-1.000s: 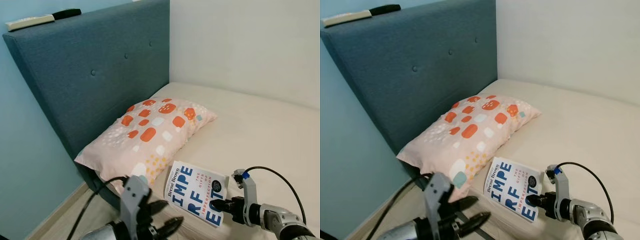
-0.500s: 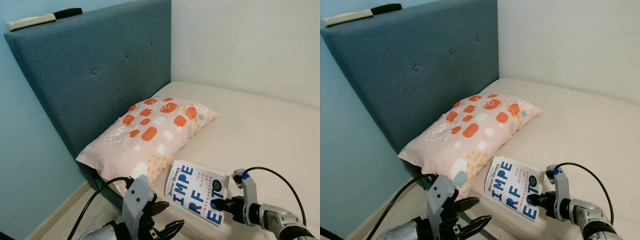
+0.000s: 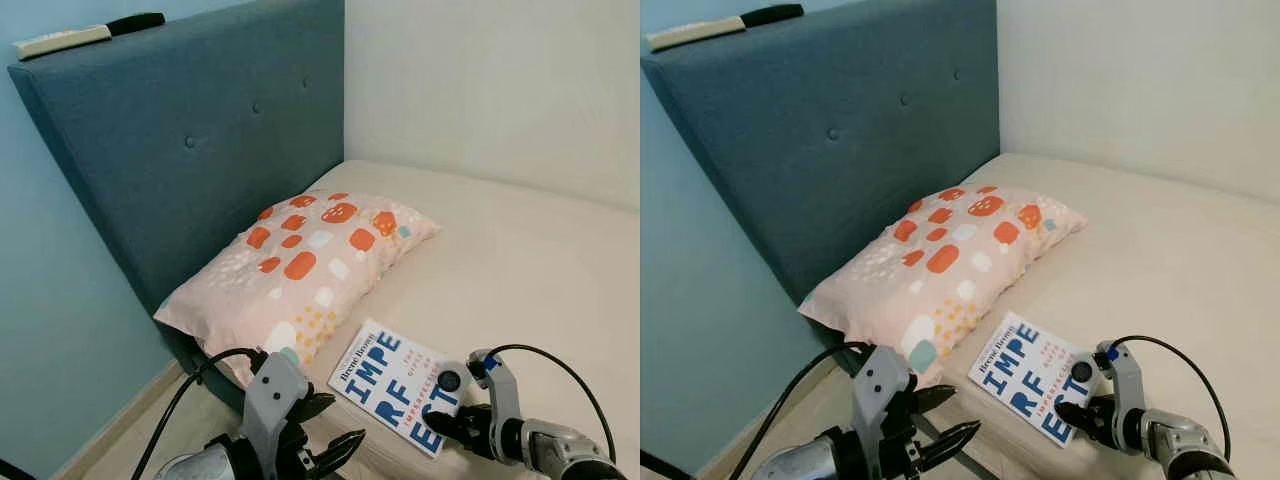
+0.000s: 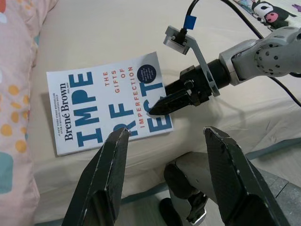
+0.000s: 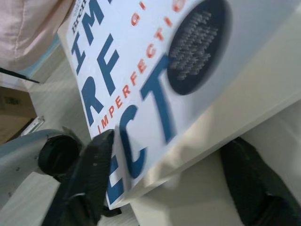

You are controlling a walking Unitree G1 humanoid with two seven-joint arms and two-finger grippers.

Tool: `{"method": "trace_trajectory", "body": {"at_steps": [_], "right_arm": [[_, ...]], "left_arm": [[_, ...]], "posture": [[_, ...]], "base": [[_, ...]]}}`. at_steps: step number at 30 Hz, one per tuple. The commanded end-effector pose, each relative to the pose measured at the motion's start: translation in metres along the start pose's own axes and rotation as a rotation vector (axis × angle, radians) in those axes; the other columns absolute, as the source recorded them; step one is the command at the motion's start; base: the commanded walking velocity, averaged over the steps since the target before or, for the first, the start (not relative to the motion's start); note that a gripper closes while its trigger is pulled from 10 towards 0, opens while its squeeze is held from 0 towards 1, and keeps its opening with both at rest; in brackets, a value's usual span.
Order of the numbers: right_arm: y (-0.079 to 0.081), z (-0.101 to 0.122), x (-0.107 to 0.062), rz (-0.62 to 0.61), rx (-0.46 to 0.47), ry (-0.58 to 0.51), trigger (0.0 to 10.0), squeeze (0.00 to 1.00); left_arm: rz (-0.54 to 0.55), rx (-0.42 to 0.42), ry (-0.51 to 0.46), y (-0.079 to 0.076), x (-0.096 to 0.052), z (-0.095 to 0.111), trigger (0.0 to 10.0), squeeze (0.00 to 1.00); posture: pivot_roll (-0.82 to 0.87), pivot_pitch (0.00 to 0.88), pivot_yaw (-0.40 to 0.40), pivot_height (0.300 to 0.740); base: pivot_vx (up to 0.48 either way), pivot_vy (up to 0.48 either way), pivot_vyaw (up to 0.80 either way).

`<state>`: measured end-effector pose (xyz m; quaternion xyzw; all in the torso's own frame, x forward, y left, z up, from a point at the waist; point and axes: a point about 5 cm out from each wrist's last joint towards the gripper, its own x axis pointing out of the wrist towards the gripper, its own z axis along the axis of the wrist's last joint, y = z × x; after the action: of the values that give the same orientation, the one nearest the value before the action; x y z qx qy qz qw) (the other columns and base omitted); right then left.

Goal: Clean up the room

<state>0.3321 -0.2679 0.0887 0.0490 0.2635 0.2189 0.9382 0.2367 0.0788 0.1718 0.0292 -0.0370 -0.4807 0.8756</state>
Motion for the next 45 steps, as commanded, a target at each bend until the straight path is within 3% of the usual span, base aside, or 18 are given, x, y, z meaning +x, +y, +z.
{"method": "trace_trajectory", "body": {"at_steps": [1, 2, 8, 16, 33, 43, 45], "right_arm": [[0.000, -0.009, 0.000, -0.011, 0.004, 0.026, 10.0, 0.52], [-0.001, -0.008, 0.000, -0.021, -0.002, 0.023, 10.0, 0.00], [-0.003, -0.005, -0.002, -0.046, -0.010, 0.013, 10.0, 0.00], [-0.012, 0.012, -0.005, -0.162, -0.004, -0.089, 10.0, 0.00], [-0.011, 0.019, -0.003, -0.175, 0.044, -0.161, 10.0, 0.00], [-0.027, 0.031, -0.019, -0.288, 0.042, -0.236, 10.0, 0.00], [-0.035, 0.041, -0.030, -0.322, 0.075, -0.311, 10.0, 0.00]], "left_arm": [[-0.002, 0.009, 0.032, -0.002, -0.005, -0.006, 10.0, 0.00], [-0.001, 0.006, 0.032, -0.002, -0.005, -0.006, 10.0, 0.00], [0.002, 0.001, 0.030, -0.002, -0.004, -0.006, 10.0, 0.00], [0.008, 0.001, 0.030, -0.001, -0.004, -0.006, 10.0, 0.00], [0.007, 0.006, 0.039, -0.001, -0.006, -0.007, 10.0, 0.00], [0.001, 0.008, 0.027, 0.000, -0.002, -0.006, 10.0, 0.00], [0.022, -0.008, 0.012, 0.003, 0.000, -0.007, 10.0, 0.00]], "posture": [[0.22, 0.340, 0.078, 0.598], [0.22, 0.341, 0.078, 0.598], [0.22, 0.342, 0.076, 0.598], [0.22, 0.345, 0.079, 0.598], [0.23, 0.348, 0.083, 0.598], [0.21, 0.320, 0.079, 0.598], [0.19, 0.296, 0.074, 0.598]], "base": [[0.000, 0.000, 0.00], [0.000, 0.000, 0.00], [0.000, 0.000, 0.00], [0.000, 0.000, 0.00], [0.000, 0.000, 0.00], [0.000, 0.000, 0.00], [0.000, 0.000, 0.00]]}}
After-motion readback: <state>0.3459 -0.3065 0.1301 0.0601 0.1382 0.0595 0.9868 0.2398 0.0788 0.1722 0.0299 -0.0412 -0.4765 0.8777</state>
